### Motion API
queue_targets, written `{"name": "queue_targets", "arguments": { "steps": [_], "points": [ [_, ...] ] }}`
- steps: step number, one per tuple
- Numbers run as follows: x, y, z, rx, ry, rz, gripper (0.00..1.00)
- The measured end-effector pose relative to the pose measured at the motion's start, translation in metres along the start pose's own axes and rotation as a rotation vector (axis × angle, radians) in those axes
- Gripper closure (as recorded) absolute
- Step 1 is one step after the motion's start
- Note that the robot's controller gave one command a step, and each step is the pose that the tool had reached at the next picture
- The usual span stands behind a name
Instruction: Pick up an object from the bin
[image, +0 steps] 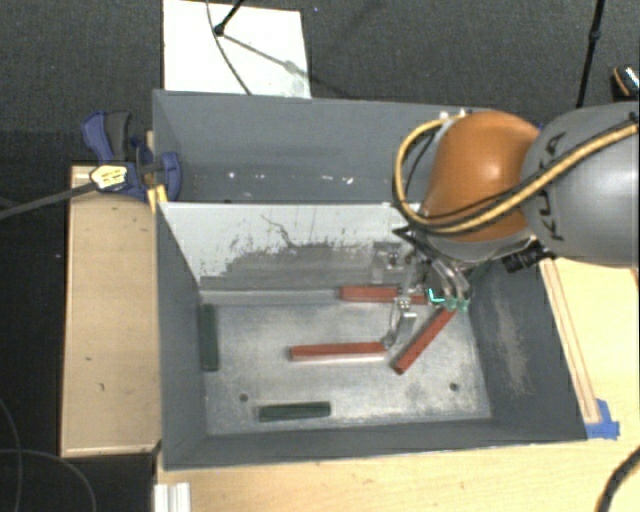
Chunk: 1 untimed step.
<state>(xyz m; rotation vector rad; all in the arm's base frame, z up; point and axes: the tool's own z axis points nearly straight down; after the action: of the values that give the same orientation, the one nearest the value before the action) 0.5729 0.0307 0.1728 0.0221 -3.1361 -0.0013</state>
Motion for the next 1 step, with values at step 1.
{"name": "queue_targets", "arguments": {
  "steps": [1],
  "points": [
    [0.0219, -0.0027, 0.1038, 0.001, 0.002, -0.033, 0.00]
  ]
}}
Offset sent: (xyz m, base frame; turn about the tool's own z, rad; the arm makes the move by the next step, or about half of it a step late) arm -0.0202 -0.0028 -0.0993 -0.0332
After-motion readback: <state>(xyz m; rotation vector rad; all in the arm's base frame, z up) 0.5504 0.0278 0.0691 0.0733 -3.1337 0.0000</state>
